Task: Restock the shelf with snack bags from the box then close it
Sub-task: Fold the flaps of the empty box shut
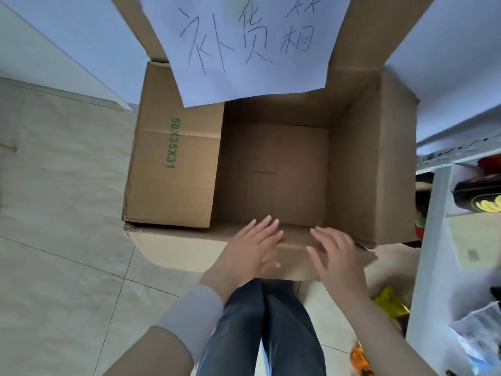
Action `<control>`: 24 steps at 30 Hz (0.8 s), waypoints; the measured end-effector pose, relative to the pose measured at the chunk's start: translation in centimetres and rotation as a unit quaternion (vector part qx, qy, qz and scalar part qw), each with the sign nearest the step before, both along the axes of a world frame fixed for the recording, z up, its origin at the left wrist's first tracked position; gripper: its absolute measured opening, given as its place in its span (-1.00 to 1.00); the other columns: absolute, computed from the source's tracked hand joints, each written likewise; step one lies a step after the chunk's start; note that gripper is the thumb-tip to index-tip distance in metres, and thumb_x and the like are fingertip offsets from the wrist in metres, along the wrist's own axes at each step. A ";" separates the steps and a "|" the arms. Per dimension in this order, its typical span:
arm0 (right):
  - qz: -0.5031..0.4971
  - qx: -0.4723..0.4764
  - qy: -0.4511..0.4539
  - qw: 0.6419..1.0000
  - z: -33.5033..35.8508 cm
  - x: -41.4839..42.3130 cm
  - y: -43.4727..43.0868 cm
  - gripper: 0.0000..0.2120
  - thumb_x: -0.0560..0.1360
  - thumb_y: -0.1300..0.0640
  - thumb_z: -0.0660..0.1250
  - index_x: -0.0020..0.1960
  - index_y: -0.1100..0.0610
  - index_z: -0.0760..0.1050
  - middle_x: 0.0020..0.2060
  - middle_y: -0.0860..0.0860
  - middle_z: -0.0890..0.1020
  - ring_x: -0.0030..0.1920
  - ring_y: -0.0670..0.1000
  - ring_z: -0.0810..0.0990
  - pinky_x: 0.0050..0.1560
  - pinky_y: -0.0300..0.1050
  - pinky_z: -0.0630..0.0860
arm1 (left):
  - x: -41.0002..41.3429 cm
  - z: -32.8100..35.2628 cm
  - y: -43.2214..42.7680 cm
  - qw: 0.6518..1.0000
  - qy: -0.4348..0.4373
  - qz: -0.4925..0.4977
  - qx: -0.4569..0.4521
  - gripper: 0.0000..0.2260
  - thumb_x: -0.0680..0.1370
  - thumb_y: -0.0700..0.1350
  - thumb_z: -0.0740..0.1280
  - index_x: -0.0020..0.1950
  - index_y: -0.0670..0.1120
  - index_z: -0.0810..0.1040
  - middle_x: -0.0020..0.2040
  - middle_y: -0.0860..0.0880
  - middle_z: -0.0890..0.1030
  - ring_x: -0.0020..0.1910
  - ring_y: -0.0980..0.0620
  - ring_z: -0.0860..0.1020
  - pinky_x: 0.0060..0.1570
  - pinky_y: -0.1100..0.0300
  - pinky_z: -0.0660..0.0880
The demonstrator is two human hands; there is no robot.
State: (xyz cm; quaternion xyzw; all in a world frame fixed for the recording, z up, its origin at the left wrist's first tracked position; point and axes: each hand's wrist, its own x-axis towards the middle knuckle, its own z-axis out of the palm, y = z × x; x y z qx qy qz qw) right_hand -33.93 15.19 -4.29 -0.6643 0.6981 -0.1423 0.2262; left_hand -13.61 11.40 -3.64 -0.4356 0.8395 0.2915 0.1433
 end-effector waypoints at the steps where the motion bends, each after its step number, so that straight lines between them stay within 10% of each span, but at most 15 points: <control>1: -0.082 -0.011 -0.020 0.996 0.3 -1.0 0.5 -0.76 0.46 0.13 0.38 0.11 0.16 0.57 0.02 0.07 0.60 0.08 0.06 0.49 0.05 -0.09 0.44 | -0.9 0.0 -0.5 0.999 -0.019 -0.003 0.034 -0.47 0.60 0.19 0.04 0.54 0.05 0.09 0.55 0.06 0.08 0.53 0.11 -0.09 0.46 0.16 -0.18; 5: -0.471 0.015 -0.102 0.876 1.2 -5.0 0.8 -0.61 0.49 -0.07 0.24 0.17 0.19 0.48 0.05 0.09 0.55 0.04 0.13 0.52 0.10 0.12 0.48 | -2.1 0.1 -1.9 0.993 -0.048 0.006 0.112 -0.55 0.62 0.16 -0.01 0.52 0.17 0.06 0.53 0.12 0.16 0.51 0.10 0.13 0.43 0.16 0.12; 7: -0.614 0.108 -0.221 0.750 0.6 -6.8 -0.1 -0.56 0.53 -0.12 0.20 0.26 0.16 0.42 0.13 0.04 0.55 0.08 0.08 0.54 0.19 0.04 0.44 | -2.0 0.0 -2.2 0.991 -0.049 -0.003 0.127 -0.55 0.62 0.17 -0.01 0.51 0.21 0.05 0.52 0.15 0.16 0.49 0.09 0.19 0.41 0.14 0.24; 10: -0.679 0.086 -0.570 0.455 -0.1 -9.1 -2.3 -0.59 0.54 -0.11 0.22 0.26 0.14 0.36 0.18 0.04 0.54 -0.04 -0.01 0.56 0.19 -0.06 0.47 | -1.7 -0.3 -2.1 0.991 -0.042 -0.009 0.125 -0.53 0.59 0.22 -0.08 0.51 0.23 0.06 0.52 0.19 0.17 0.48 0.12 0.21 0.38 0.18 0.26; 13: -0.670 0.044 -0.643 0.369 -0.1 -10.0 -3.4 -0.53 0.54 -0.08 0.22 0.36 0.13 0.33 0.28 0.05 0.51 -0.06 0.00 0.55 0.26 -0.05 0.42 | -1.5 -0.2 -2.0 0.993 -0.036 -0.011 0.115 -0.22 0.33 0.42 -0.41 0.50 0.26 0.04 0.51 0.21 0.18 0.47 0.15 0.22 0.34 0.22 0.27; 18: -0.660 0.004 -0.597 0.456 2.6 -9.4 -2.2 -0.92 0.58 0.16 0.23 -0.03 0.15 0.47 0.03 0.03 0.60 -0.09 -0.06 0.58 0.20 -0.06 0.48 | -2.1 0.4 -1.9 0.992 -0.039 -0.003 0.121 -0.22 0.30 0.35 -0.34 0.50 0.24 0.05 0.51 0.21 0.17 0.47 0.14 0.22 0.35 0.21 0.26; 24: -0.488 -0.049 -0.295 0.820 6.1 -5.1 0.0 -0.89 0.48 0.26 0.36 -0.07 0.08 0.48 -0.10 -0.05 0.60 -0.07 -0.03 0.55 -0.05 -0.36 0.43 | -2.5 0.6 -2.1 0.991 -0.042 0.008 0.128 -0.23 0.31 0.36 -0.32 0.50 0.23 0.08 0.50 0.20 0.20 0.45 0.11 0.26 0.34 0.20 0.29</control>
